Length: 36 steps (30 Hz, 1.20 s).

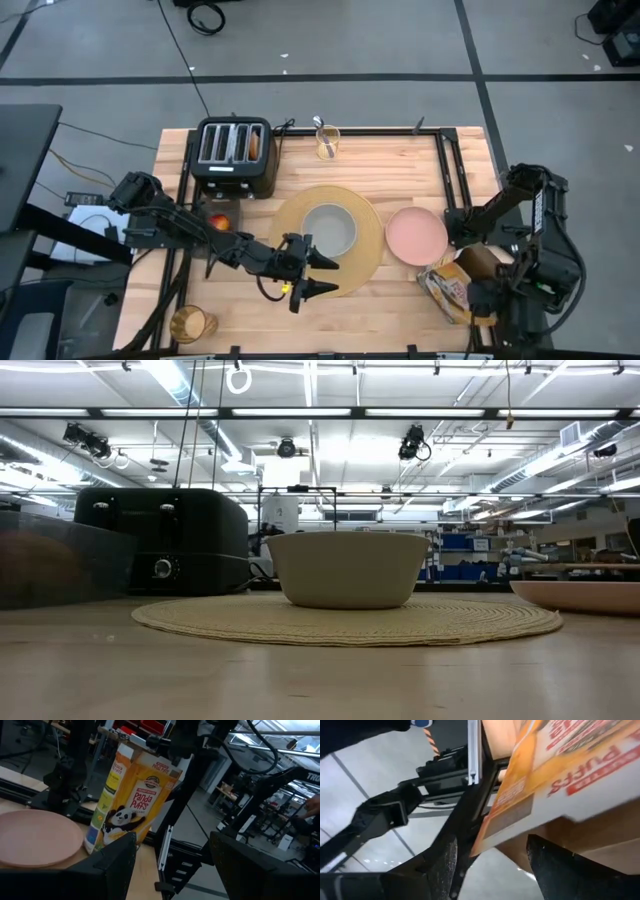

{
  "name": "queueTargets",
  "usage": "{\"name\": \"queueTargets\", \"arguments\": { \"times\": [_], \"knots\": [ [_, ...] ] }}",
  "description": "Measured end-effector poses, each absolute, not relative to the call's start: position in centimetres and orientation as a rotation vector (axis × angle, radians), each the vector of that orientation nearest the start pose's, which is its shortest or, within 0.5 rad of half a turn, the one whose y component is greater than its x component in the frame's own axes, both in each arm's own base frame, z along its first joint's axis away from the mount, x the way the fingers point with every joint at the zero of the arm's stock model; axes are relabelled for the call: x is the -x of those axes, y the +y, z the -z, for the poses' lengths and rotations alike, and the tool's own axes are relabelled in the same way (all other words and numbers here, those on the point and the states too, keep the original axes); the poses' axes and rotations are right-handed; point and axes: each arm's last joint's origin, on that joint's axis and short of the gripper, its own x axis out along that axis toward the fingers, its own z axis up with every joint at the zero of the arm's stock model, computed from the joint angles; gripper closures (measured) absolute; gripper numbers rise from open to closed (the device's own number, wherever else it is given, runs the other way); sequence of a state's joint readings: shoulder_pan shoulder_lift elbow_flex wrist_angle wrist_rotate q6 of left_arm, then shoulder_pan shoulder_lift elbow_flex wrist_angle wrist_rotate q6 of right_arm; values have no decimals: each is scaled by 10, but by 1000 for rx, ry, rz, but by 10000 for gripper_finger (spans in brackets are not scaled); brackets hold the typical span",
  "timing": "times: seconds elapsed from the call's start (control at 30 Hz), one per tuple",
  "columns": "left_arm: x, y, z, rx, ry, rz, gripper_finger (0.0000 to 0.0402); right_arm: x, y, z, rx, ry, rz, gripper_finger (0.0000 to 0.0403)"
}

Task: Arrange a breakfast setting
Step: Pour the cereal into the gray bowl

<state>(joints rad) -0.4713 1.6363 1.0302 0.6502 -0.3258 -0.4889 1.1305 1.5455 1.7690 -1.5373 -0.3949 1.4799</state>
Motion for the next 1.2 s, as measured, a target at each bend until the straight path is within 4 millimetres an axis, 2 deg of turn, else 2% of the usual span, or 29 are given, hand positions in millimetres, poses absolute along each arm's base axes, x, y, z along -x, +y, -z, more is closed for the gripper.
{"name": "queueTargets", "arguments": {
  "times": [0.27,0.43,0.63,0.83,1.1,1.2],
  "knots": [
    [-332,-159,-281,504,-8,154,143,-109,238,-388,-740,1839,256,165],
    [-332,-158,-281,504,-9,153,143,-116,233,-386,-863,1696,474,176],
    [-332,-158,-283,508,-18,154,143,-123,230,-367,-887,1627,641,200],
    [-321,-159,-300,504,-57,200,143,-124,229,-357,-891,1618,714,264],
    [-308,-154,-319,447,-80,208,143,-126,228,-357,-892,1626,715,388],
    [-303,-150,-321,425,-35,196,143,-127,227,-358,-888,1647,701,393]
  ]
}}
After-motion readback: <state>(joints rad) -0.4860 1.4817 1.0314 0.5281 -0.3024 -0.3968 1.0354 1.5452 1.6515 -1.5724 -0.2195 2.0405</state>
